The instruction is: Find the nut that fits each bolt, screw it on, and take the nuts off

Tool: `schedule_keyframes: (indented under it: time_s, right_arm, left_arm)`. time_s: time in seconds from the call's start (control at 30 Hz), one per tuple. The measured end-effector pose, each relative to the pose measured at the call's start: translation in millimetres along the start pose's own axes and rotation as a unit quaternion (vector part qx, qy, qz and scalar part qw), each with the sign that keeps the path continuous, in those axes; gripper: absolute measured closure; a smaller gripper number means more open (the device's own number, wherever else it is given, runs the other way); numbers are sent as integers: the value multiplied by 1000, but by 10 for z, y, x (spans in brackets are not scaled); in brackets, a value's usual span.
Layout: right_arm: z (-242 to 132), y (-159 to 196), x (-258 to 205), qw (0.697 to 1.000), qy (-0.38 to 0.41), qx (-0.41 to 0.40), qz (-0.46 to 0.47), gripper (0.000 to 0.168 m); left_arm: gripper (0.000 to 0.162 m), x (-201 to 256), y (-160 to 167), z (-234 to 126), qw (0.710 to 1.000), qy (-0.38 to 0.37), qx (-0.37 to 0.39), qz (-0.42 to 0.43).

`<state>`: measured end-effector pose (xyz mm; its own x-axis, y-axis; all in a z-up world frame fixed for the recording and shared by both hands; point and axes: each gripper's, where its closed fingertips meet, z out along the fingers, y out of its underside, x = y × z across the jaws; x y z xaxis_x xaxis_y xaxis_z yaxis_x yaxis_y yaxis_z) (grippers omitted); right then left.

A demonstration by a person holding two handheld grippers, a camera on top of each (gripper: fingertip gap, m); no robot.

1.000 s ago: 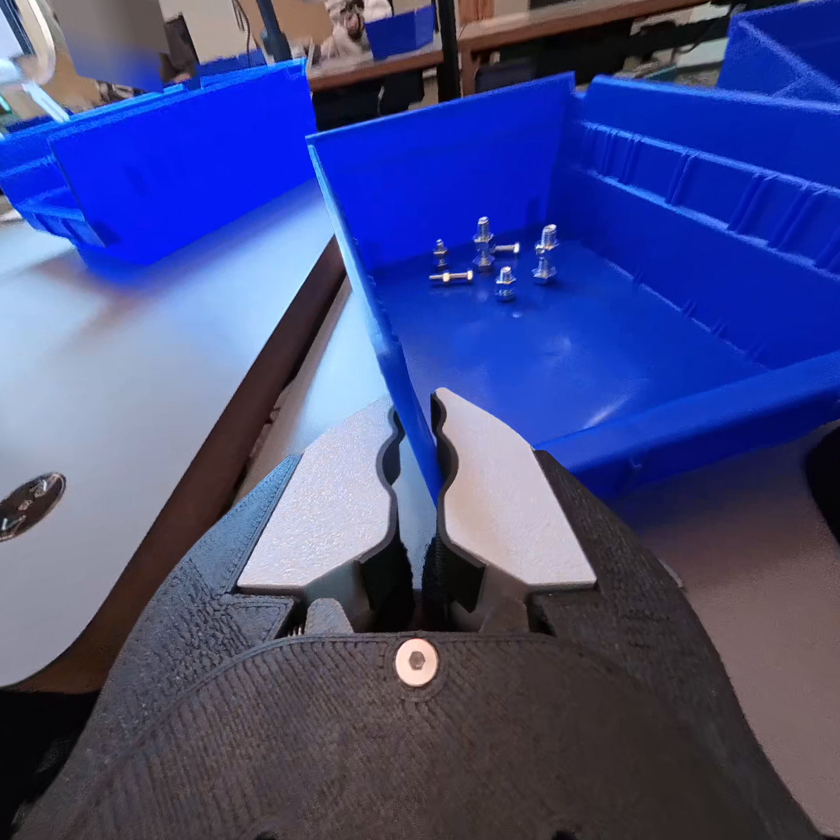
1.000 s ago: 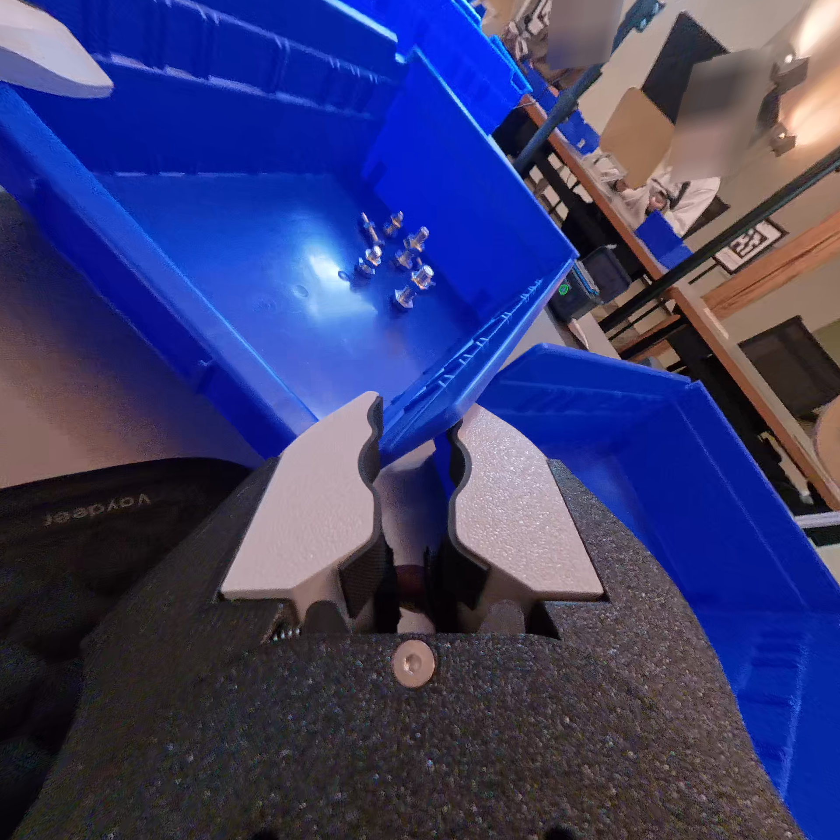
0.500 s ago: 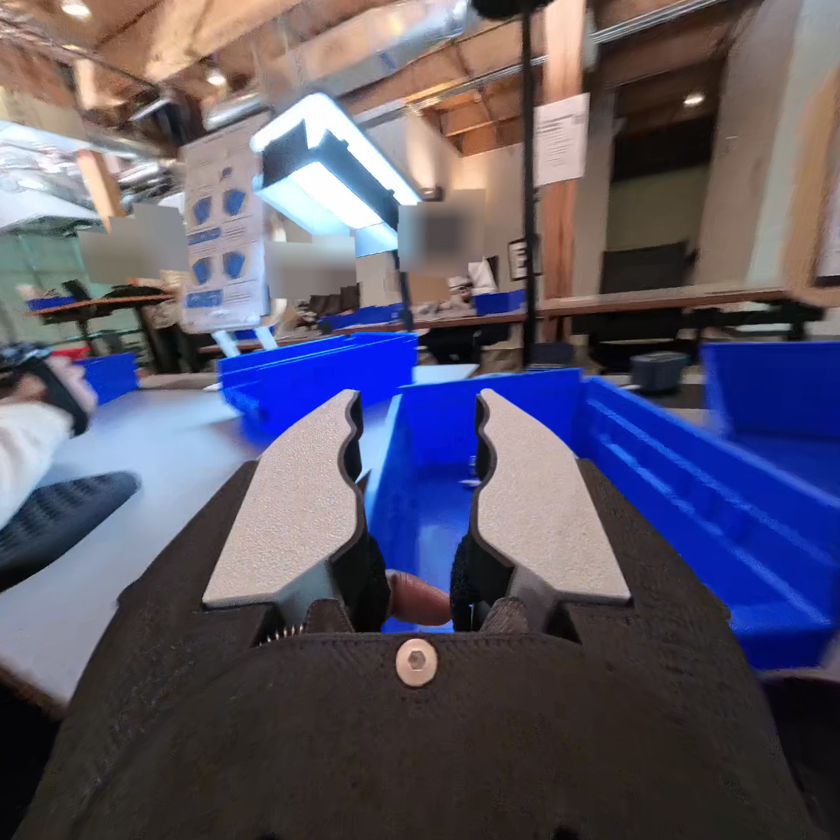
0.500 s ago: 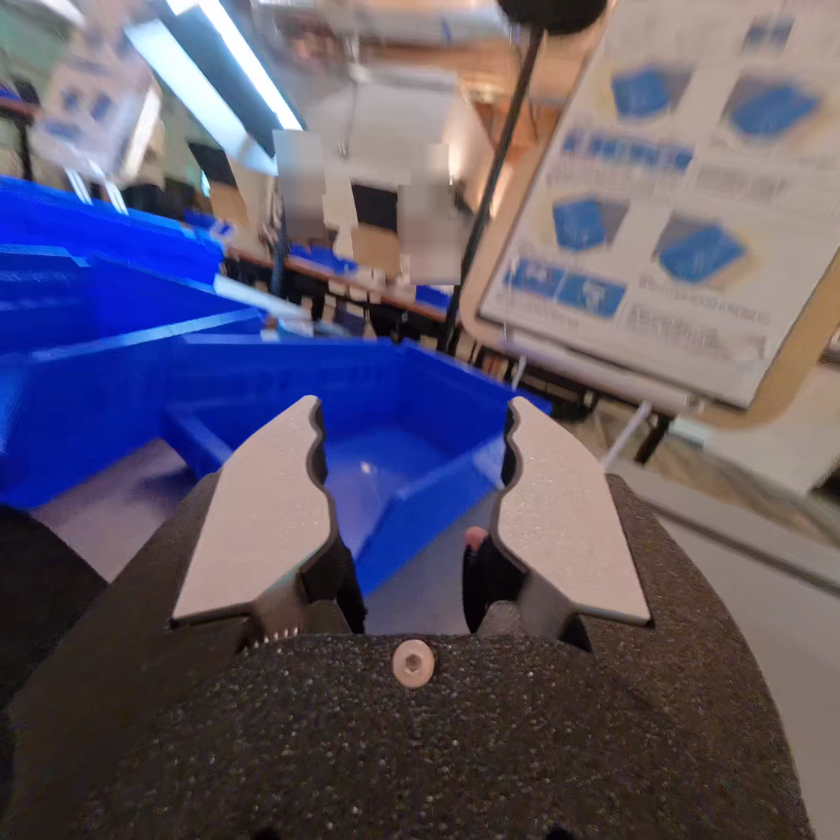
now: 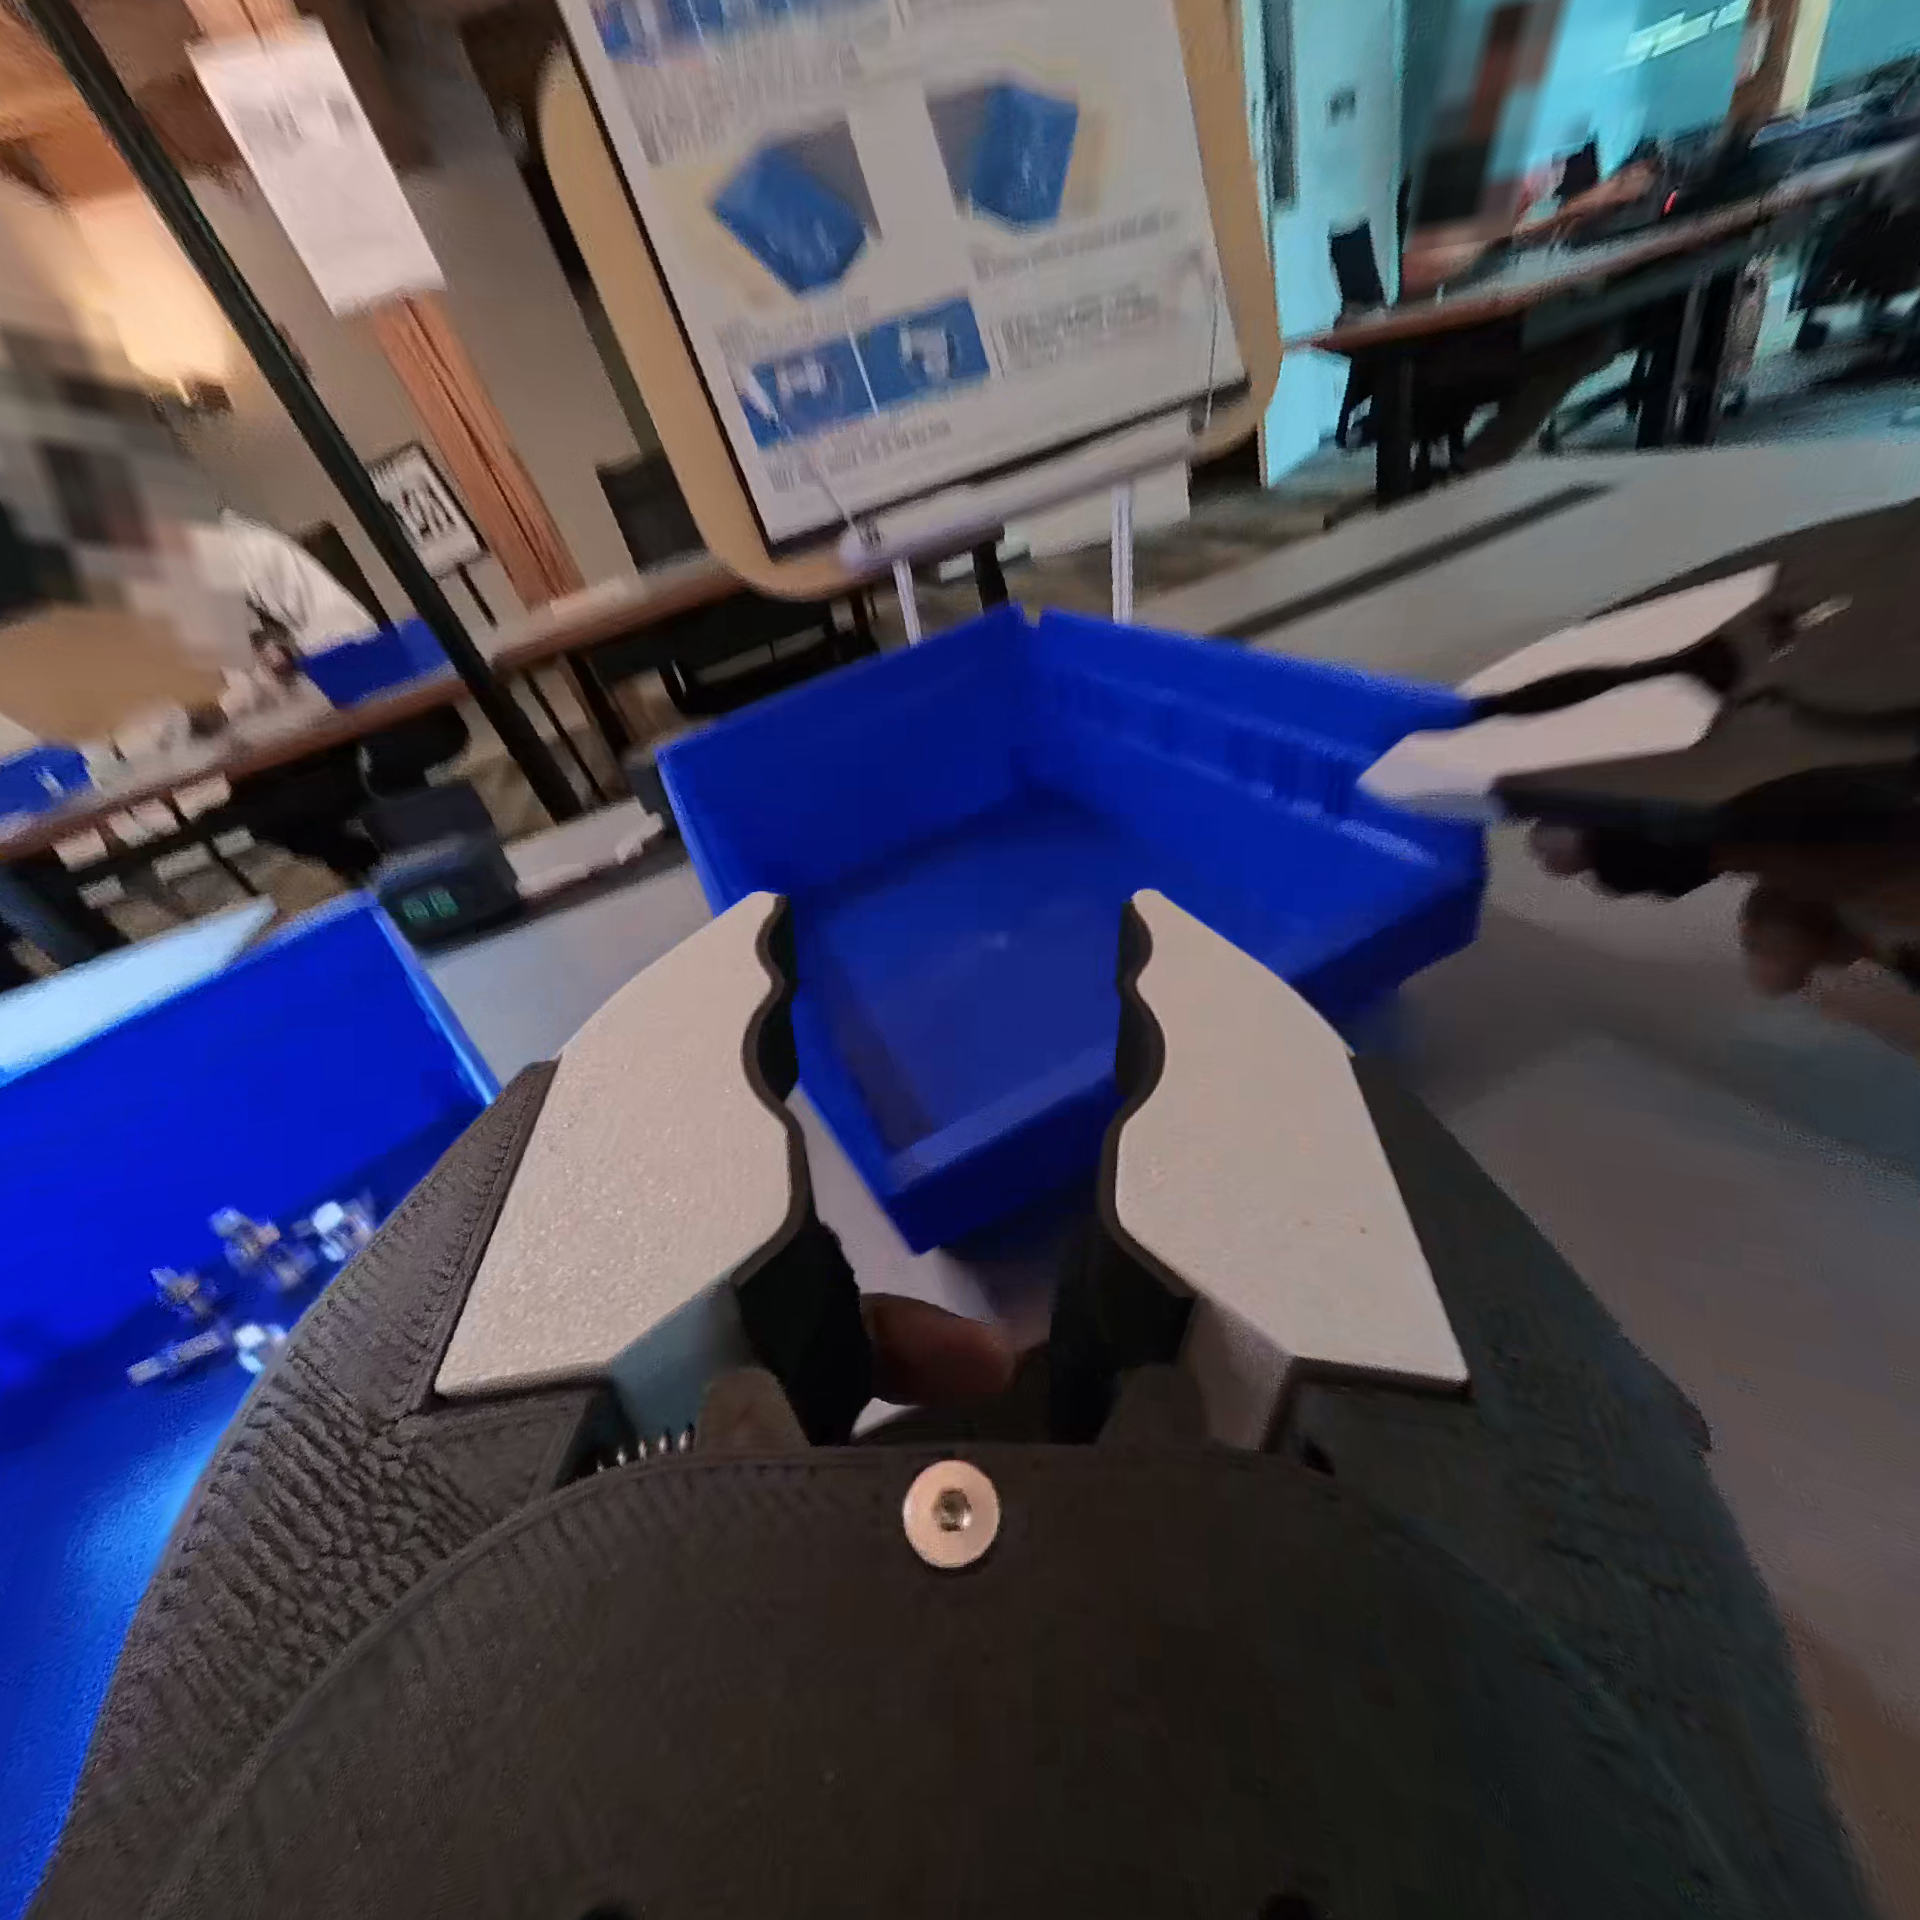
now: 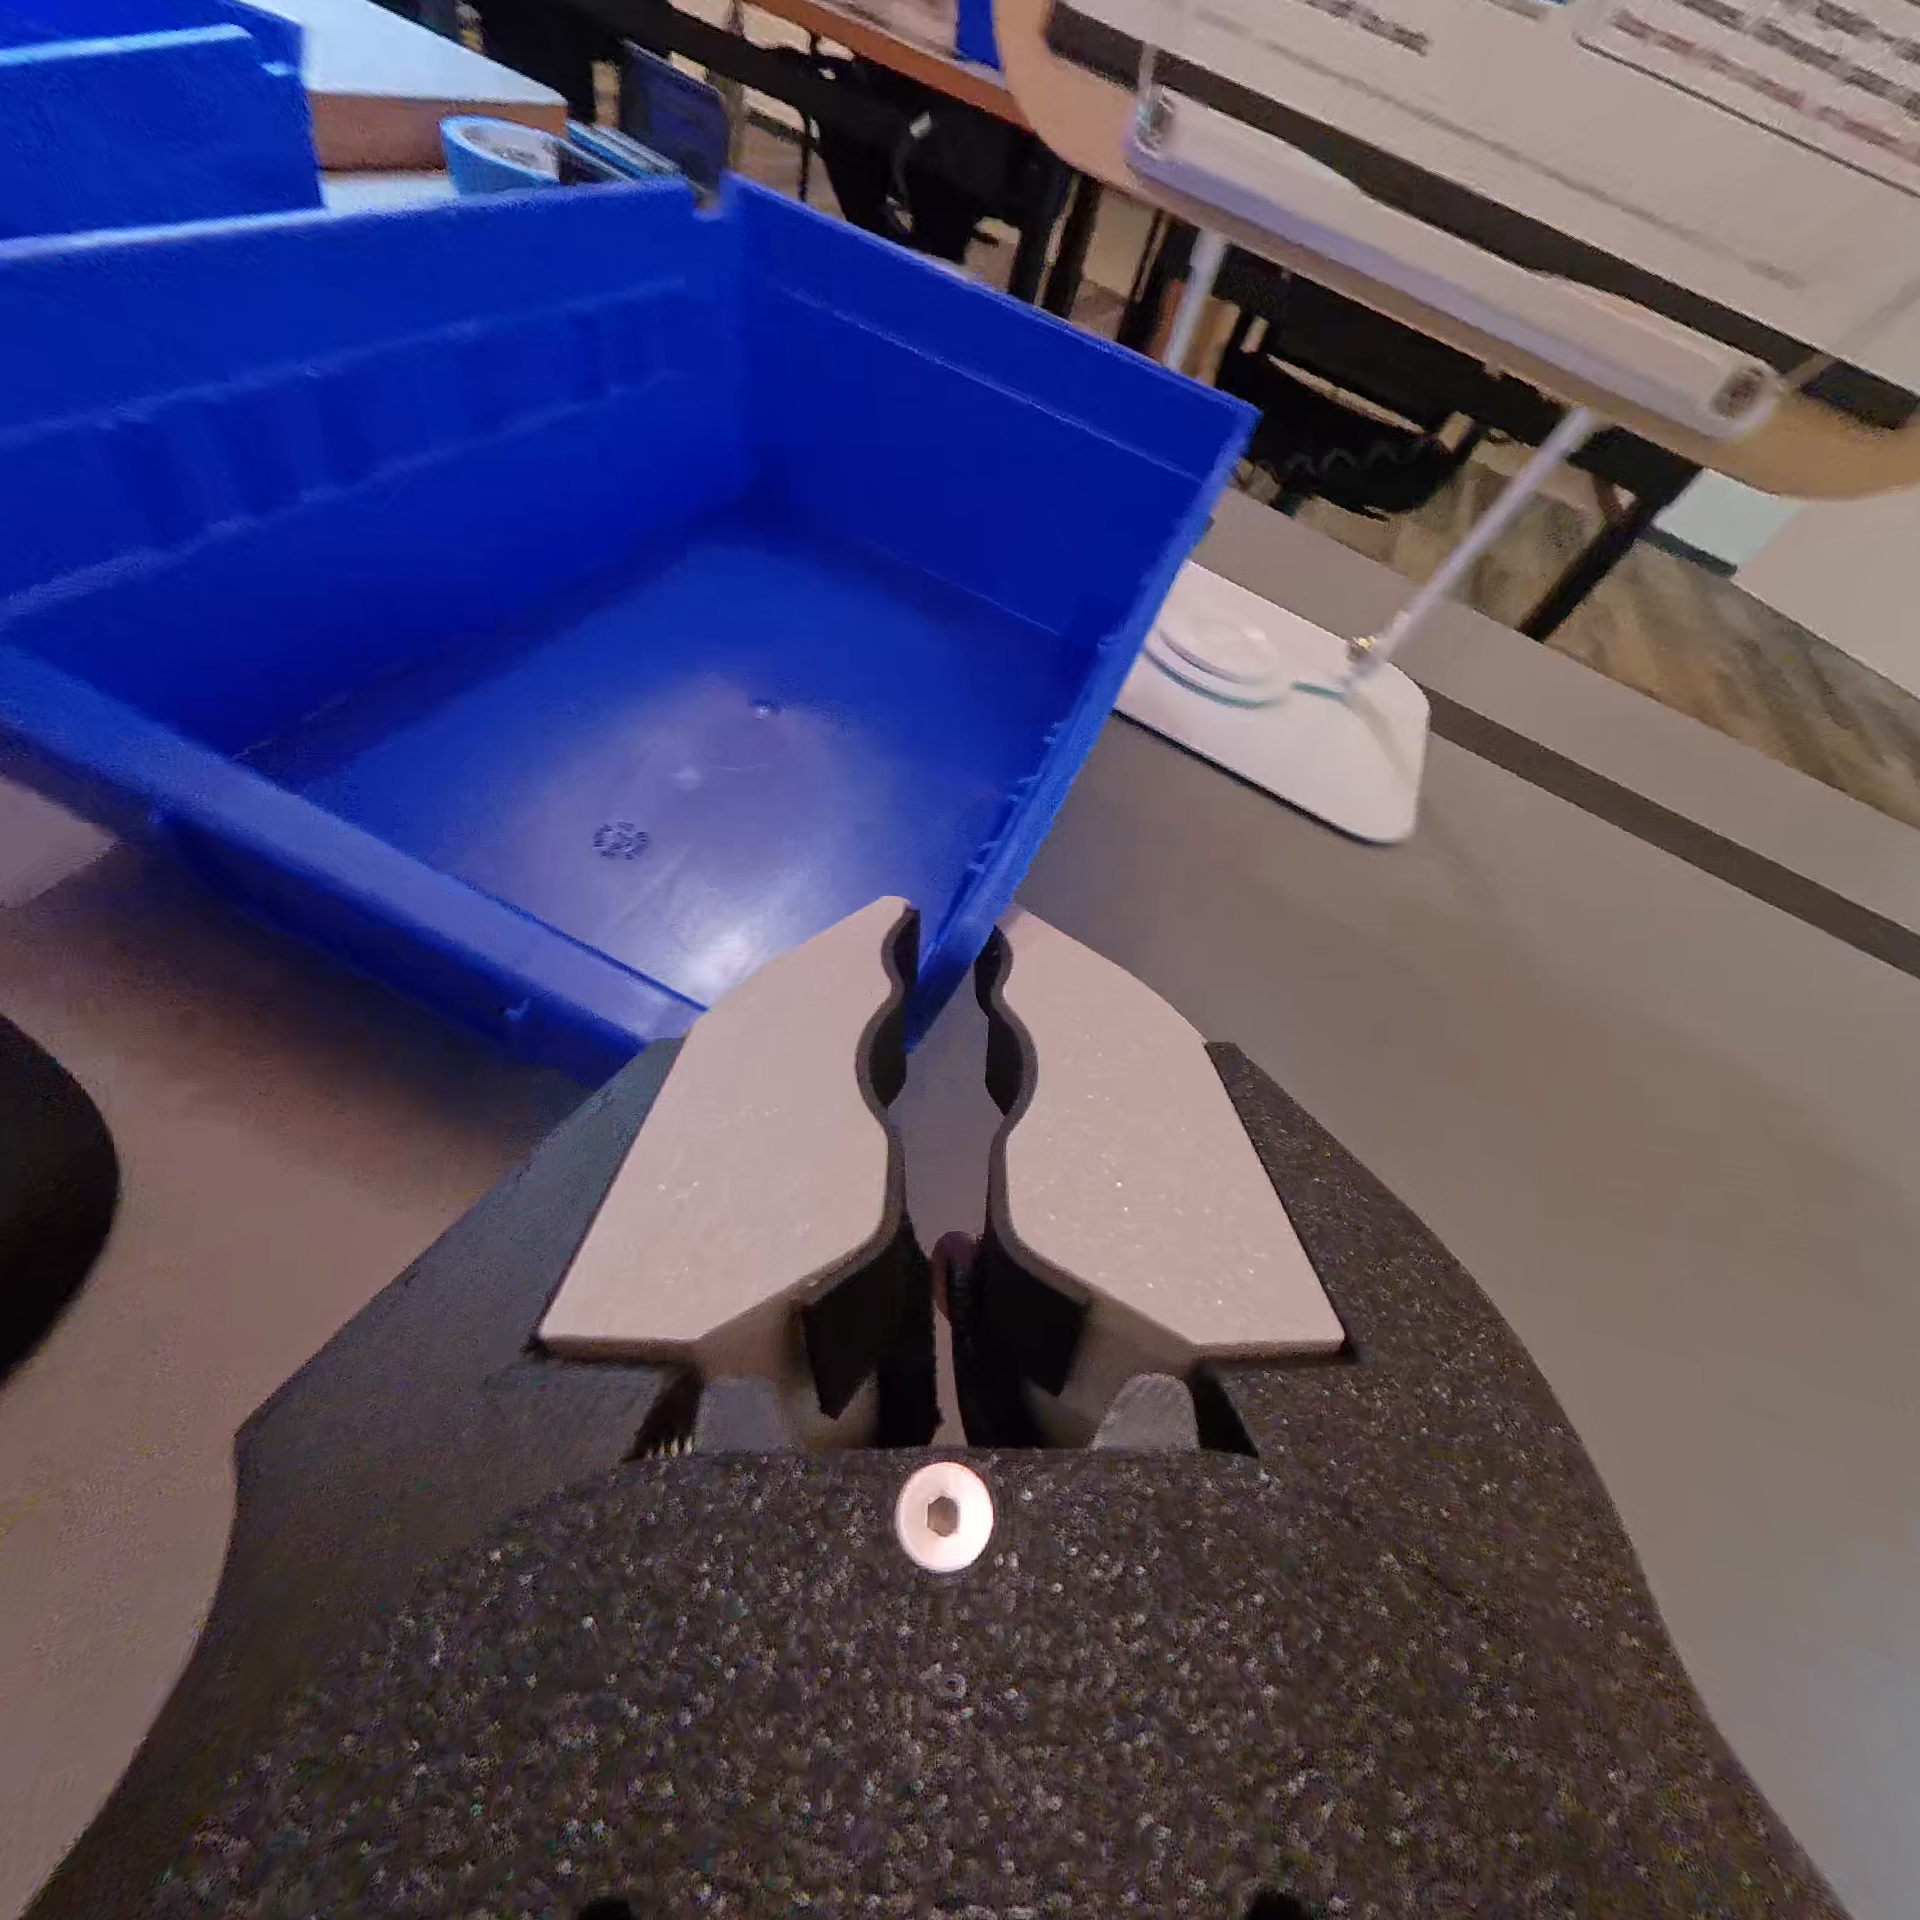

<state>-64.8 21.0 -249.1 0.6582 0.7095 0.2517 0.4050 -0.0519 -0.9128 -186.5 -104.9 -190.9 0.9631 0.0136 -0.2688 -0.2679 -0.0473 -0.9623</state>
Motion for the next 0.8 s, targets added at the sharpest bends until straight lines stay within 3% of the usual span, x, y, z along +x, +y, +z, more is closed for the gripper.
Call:
schedule_keyframes:
  time_s: [0.17, 0.27, 0.3, 0.33, 0.4, 0.53, 0.8]
  right_arm:
    - [-334, 189, 206, 1000, -3, -16, 15, 161]
    - [-372, 210, 245, 1000, 2, -4, 12, 150]
    - [-348, 228, 231, 1000, -1, -8, 10, 144]
    - [-310, 273, 195, 1000, -12, -22, 10, 142]
    - [-249, 384, 128, 998, -27, -61, 5, 153]
    - [-334, 297, 280, 997, 29, -55, -48, 159]
    - [-889, 56, 988, 992, 116, -39, -44, 159]
  left_arm:
    - [94, 112, 479, 208, 990, 24, -129, -46]
    - [96, 212, 703, 266, 980, 41, -193, -28]
    - [105, 226, 750, 277, 977, 41, -208, -15]
    - [128, 256, 778, 284, 975, 47, -217, -2]
    - [136, 219, 782, 312, 975, 26, -220, 29]
    - [140, 243, 639, 368, 979, 20, -198, 52]
    - [141, 689, -10, 750, 987, 81, -127, 63]
